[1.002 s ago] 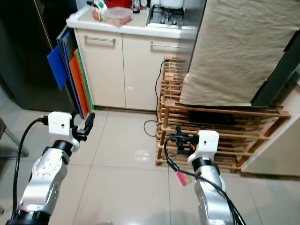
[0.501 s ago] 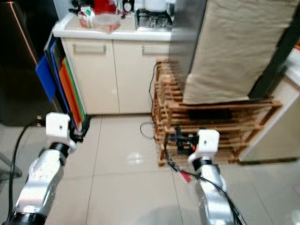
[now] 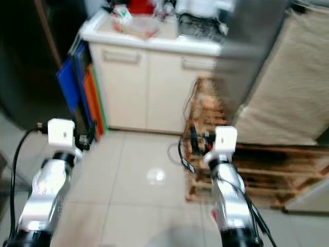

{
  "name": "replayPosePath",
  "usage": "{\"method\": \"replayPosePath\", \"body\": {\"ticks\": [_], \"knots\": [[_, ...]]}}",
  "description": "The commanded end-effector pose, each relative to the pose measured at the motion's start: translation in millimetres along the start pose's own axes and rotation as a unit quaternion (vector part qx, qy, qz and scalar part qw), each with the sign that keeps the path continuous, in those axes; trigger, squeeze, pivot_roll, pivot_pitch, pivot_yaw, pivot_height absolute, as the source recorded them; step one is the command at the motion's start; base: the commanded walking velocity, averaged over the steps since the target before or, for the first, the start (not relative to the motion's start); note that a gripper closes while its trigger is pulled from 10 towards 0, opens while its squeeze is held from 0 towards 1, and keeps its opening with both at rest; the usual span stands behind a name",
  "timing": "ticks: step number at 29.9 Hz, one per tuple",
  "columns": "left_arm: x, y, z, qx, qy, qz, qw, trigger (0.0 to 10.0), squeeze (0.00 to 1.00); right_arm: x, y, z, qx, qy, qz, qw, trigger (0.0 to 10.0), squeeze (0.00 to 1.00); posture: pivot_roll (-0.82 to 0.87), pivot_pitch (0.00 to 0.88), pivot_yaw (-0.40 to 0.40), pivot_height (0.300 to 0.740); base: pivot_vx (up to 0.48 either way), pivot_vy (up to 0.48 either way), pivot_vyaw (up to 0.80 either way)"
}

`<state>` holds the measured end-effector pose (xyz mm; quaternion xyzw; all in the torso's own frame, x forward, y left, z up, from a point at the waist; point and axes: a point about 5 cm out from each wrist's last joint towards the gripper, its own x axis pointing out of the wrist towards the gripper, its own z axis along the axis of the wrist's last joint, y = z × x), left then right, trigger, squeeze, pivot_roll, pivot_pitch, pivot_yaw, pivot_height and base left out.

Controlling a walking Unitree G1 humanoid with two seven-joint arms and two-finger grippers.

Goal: Restocking fridge

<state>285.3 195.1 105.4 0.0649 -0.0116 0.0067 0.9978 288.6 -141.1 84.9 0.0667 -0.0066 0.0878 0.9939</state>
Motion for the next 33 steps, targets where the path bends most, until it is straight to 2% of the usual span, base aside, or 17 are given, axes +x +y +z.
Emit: {"method": "replayPosePath", "body": {"ticks": [1,12,16,22,24,26,33], "knots": [[4.2,-11.0,2.2,-0.016,0.002,-0.012,1.000,10.0,1.00,-4.9,-13.9,-3.2,-0.010,0.008,-0.019,1.000,10.0,0.00,0.05,0.000,-0.043,0.740,0.465,0.000,0.00],[5.5,-14.7,-1.8,-0.030,0.011,-0.012,0.999,10.0,1.00,-3.3,-15.5,-4.7,-0.011,0.009,-0.025,1.000,10.0,0.00,0.04,0.000,-0.042,0.740,0.467,0.000,0.00],[4.7,-9.3,1.1,-0.033,0.002,-0.004,0.999,10.0,1.00,-5.6,-18.1,0.8,-0.018,-0.006,-0.045,0.999,10.0,0.00,0.04,0.000,-0.042,0.740,0.469,0.000,0.00],[3.8,-7.6,2.4,-0.035,-0.003,0.000,0.999,10.0,1.00,-5.8,-15.3,-2.3,-0.021,-0.002,-0.041,0.999,10.0,0.00,0.05,0.000,-0.049,0.740,0.469,0.000,0.00],[5.5,-8.8,4.3,-0.031,-0.006,-0.005,0.999,10.0,1.00,-4.4,-15.9,-3.5,-0.023,0.002,-0.043,0.999,10.0,0.00,0.05,0.000,-0.051,0.740,0.469,0.000,0.00],[7.9,-14.9,8.1,-0.049,-0.009,-0.027,0.998,10.0,1.00,-1.6,-16.1,-4.6,-0.024,0.008,-0.046,0.999,10.0,0.00,0.04,0.000,-0.048,0.740,0.469,0.000,0.00],[6.5,-23.8,14.2,-0.039,-0.019,-0.053,0.998,10.0,1.00,2.3,-11.3,0.6,-0.029,-0.006,-0.038,0.999,10.0,0.00,0.04,0.000,-0.036,0.740,0.468,0.000,0.00]]}}
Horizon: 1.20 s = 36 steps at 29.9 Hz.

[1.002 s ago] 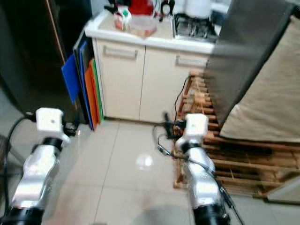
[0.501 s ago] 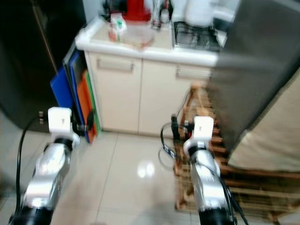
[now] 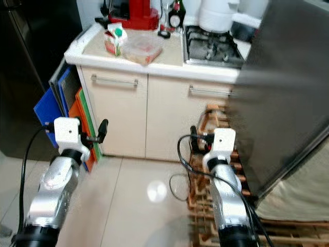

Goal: Restocking fridge

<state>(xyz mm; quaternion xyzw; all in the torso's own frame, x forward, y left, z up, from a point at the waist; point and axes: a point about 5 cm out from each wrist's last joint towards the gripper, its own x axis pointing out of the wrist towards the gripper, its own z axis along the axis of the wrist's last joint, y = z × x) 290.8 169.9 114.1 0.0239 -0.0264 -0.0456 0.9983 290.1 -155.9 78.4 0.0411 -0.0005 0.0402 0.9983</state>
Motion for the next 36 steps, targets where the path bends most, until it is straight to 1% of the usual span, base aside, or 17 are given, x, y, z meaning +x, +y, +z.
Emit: {"method": "replayPosePath", "body": {"ticks": [1,4,10,11,15,17,19,22,24,27,29,33,36], "knots": [[1.9,1.8,3.1,0.003,-0.003,0.001,1.000,10.0,1.00,3.0,4.3,5.0,-0.003,-0.011,0.009,1.000,10.0,0.00,0.05,0.000,-0.037,0.740,0.469,0.000,0.00],[3.2,5.9,5.6,0.011,-0.008,0.005,1.000,10.0,1.00,2.6,5.3,3.6,-0.005,-0.009,0.013,1.000,10.0,0.00,0.05,0.000,-0.039,0.740,0.469,0.000,0.00],[2.2,7.2,4.4,0.015,-0.006,0.006,1.000,10.0,1.00,2.8,5.7,2.3,-0.006,-0.008,0.014,1.000,10.0,0.00,0.06,0.000,-0.045,0.740,0.469,0.000,0.00],[1.4,7.4,3.7,0.016,-0.005,0.005,1.000,10.0,1.00,3.3,6.9,2.5,0.002,-0.008,0.017,1.000,10.0,0.00,0.05,0.000,-0.046,0.740,0.469,0.000,0.00],[1.5,2.0,2.2,0.030,-0.007,-0.008,0.999,10.0,1.00,4.9,11.8,7.8,0.003,-0.022,0.030,0.999,10.0,0.00,0.05,0.000,-0.046,0.740,0.469,0.000,0.00],[2.1,0.3,3.5,0.029,-0.012,-0.011,0.999,10.0,1.00,5.0,11.9,10.5,0.005,-0.029,0.026,0.999,10.0,0.00,0.05,0.000,-0.045,0.740,0.469,0.000,0.00],[1.8,1.0,6.8,0.020,-0.020,-0.007,1.000,10.0,1.00,3.6,8.0,15.4,0.008,-0.043,0.009,0.999,10.0,0.00,0.04,0.000,-0.044,0.740,0.469,0.000,0.00],[-6.5,8.5,0.6,-0.006,-0.003,0.015,1.000,10.0,1.00,-3.0,3.5,9.8,0.000,-0.030,0.009,1.000,10.0,0.00,0.05,0.000,-0.047,0.740,0.469,0.000,0.00],[-11.2,10.1,-4.7,-0.011,0.008,0.021,1.000,10.0,1.00,-5.3,1.6,6.9,-0.002,-0.024,0.009,1.000,10.0,0.00,0.05,0.000,-0.049,0.740,0.469,0.000,0.00],[-11.9,9.6,-4.7,-0.010,0.007,0.022,1.000,10.0,1.00,-5.7,0.8,7.2,-0.003,-0.024,0.009,1.000,10.0,0.00,0.05,0.000,-0.053,0.740,0.469,0.000,0.00],[-10.2,8.8,-1.2,-0.005,-0.001,0.019,1.000,10.0,1.00,-4.9,0.7,8.6,-0.003,-0.026,0.009,1.000,10.0,0.00,0.05,0.000,-0.056,0.740,0.480,0.000,0.00],[-5.2,7.3,14.9,0.017,-0.031,0.005,0.999,10.0,1.00,-1.9,1.2,16.1,-0.008,-0.040,0.006,0.999,10.0,0.00,0.05,0.000,-0.058,0.740,0.480,0.000,0.00],[-4.2,5.0,24.0,0.031,-0.047,-0.008,0.998,10.0,1.00,-1.0,1.3,16.7,-0.007,-0.039,0.005,0.999,10.0,0.00,0.06,0.000,-0.060,0.740,0.480,0.000,0.00]]}}
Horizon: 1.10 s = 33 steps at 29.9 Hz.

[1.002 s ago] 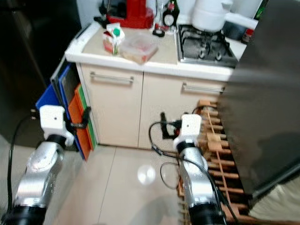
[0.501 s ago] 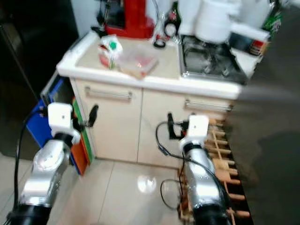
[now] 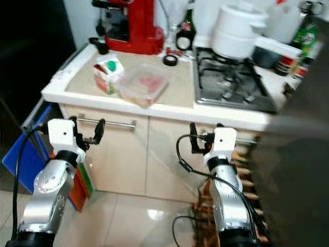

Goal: Restocking fridge

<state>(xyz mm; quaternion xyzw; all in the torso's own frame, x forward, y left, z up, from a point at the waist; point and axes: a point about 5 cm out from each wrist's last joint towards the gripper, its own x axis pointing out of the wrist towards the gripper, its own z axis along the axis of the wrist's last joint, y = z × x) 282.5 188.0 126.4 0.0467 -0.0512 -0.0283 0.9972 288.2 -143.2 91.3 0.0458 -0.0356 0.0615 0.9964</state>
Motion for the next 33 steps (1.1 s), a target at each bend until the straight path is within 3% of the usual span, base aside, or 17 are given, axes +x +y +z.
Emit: {"method": "replayPosePath", "body": {"ticks": [1,7,8,12,16,19,28,33], "knots": [[5.5,-12.8,14.4,0.011,-0.029,-0.026,0.999,10.0,1.00,-0.4,-12.4,4.9,-0.011,-0.005,-0.018,1.000,10.0,0.00,0.06,0.000,-0.060,0.740,0.480,0.000,0.00],[12.6,-22.8,42.3,0.021,-0.074,-0.054,0.996,10.0,1.00,-2.0,-5.9,3.6,-0.002,-0.005,-0.013,1.000,10.0,0.00,0.06,0.000,-0.058,0.740,0.480,0.000,0.00],[19.4,-18.9,58.7,0.032,-0.097,-0.042,0.994,10.0,0.00,0.3,-3.0,13.4,0.003,-0.019,-0.009,1.000,10.0,0.00,0.07,0.000,-0.058,0.740,0.416,0.000,0.00],[33.5,-3.5,83.5,0.079,-0.118,-0.005,0.990,10.0,0.00,9.3,9.3,42.1,0.015,-0.050,-0.001,0.999,10.0,0.00,0.06,0.000,-0.062,0.740,0.000,0.000,0.00],[40.9,-2.5,92.7,0.083,-0.128,-0.005,0.988,10.0,0.00,11.3,11.2,44.5,0.012,-0.059,0.004,0.998,10.0,0.00,0.06,0.000,-0.065,0.740,0.000,0.000,0.00],[51.5,-4.1,112.3,0.080,-0.153,-0.006,0.985,10.0,0.00,11.2,6.1,36.8,0.014,-0.043,-0.007,0.999,10.0,0.00,0.06,0.000,-0.063,0.740,0.000,0.000,0.00],[60.0,-24.8,129.2,0.099,-0.170,-0.054,0.979,10.0,0.00,7.1,6.6,34.9,0.012,-0.030,-0.010,0.999,10.0,0.00,0.04,0.000,-0.049,0.740,0.000,0.000,0.00],[63.1,-39.7,123.7,0.119,-0.158,-0.077,0.977,10.0,0.00,6.2,6.6,32.3,0.010,-0.026,-0.010,1.000,10.0,0.00,0.04,0.000,-0.052,0.740,0.000,0.000,0.00]]}}
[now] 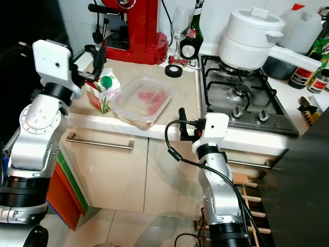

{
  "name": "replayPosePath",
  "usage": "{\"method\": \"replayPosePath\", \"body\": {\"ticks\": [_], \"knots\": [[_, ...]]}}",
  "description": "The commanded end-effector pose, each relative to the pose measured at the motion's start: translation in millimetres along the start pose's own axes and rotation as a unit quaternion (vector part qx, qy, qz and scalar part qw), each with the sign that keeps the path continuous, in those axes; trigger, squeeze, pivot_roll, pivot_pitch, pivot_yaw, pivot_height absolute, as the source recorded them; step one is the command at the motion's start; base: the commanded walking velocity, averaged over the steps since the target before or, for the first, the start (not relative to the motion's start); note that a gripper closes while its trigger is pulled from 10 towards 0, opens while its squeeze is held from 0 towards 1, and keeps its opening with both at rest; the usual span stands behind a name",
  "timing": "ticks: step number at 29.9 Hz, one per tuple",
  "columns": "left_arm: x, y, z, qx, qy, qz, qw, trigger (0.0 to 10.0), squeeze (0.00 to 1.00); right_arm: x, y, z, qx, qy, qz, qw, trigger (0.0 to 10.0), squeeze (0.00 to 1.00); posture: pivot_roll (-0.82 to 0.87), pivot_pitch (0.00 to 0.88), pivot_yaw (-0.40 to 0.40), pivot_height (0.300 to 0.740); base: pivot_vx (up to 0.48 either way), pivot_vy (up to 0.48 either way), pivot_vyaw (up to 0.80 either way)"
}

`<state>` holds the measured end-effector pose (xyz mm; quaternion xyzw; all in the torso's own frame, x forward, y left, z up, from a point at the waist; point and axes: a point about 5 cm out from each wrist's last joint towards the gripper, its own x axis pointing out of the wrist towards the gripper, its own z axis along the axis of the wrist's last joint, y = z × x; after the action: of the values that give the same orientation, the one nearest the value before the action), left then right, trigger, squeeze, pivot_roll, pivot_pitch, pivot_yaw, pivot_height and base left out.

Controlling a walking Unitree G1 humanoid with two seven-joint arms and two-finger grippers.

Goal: Restocking fridge

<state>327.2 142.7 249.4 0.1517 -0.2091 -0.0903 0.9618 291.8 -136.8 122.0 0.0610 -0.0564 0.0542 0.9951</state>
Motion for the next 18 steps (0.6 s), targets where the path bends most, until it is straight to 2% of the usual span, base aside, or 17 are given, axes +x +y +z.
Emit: {"method": "replayPosePath", "body": {"ticks": [1,2,5,10,18], "knots": [[6.5,-11.7,-0.6,0.015,0.006,-0.024,1.000,10.0,0.00,-0.2,-1.8,2.6,-0.003,-0.003,-0.003,1.000,10.0,0.00,0.04,0.000,-0.051,0.740,0.000,0.000,0.00],[7.7,-14.4,-4.6,0.025,0.012,-0.030,0.999,10.0,0.00,0.1,-1.7,2.8,-0.004,-0.003,-0.003,1.000,10.0,0.00,0.04,0.000,-0.051,0.740,0.000,0.000,0.00],[17.1,-4.6,-30.1,0.063,0.057,0.006,0.996,10.0,0.00,1.6,-2.6,2.5,-0.006,-0.001,-0.001,1.000,10.0,0.00,0.04,0.000,-0.058,0.740,0.000,0.000,0.00],[28.1,4.9,-22.5,0.070,0.039,0.025,0.996,10.0,0.00,1.6,-2.0,3.0,-0.010,-0.001,0.002,1.000,10.0,0.00,0.03,0.000,-0.057,0.740,0.000,0.000,0.00],[31.5,1.9,-22.5,0.076,0.030,0.018,0.997,10.0,0.00,0.3,-3.4,2.3,-0.012,0.001,0.000,1.000,10.0,0.00,0.02,0.000,-0.056,0.740,0.000,0.000,0.00]]}}
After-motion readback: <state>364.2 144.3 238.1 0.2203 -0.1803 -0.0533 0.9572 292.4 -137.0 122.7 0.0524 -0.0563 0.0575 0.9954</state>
